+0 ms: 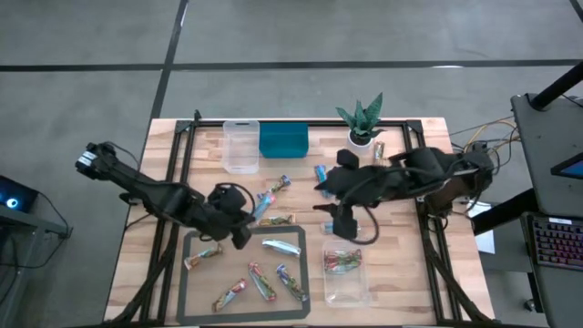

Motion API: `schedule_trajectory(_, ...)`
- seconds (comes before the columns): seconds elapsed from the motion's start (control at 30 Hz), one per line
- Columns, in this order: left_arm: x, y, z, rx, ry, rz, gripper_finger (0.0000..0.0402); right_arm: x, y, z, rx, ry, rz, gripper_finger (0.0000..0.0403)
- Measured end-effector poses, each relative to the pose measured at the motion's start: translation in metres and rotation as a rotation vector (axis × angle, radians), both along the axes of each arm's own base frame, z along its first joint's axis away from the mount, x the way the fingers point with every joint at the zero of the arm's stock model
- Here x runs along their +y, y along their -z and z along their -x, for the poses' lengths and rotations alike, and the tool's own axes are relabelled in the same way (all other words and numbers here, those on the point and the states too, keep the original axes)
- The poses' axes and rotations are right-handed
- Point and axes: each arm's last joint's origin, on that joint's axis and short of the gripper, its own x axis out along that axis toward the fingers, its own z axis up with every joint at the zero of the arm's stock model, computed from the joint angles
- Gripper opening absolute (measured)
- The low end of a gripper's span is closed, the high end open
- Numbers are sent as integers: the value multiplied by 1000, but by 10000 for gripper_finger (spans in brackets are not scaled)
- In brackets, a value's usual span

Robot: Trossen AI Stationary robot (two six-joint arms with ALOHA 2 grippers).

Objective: Pick and place Granola Bars by type
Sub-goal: Put the red granola bar into the bottom transparent bin

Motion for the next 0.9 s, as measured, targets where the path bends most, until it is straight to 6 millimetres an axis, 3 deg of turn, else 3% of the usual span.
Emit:
schedule_trajectory(0.2, 5, -36, -6, -93, 71, -96, 0, -3, -18, 10, -122, -7, -29, 259)
schedule_trajectory(0.47, 14, -72, -14, -254, 136, -244, 0, -5, -20, 8, -152, 38, 25, 327)
schedule_trajectory(0.9, 17, -105, -23, -493, 200, -427, 0, -6, -42, 5, -372, 63, 94, 337)
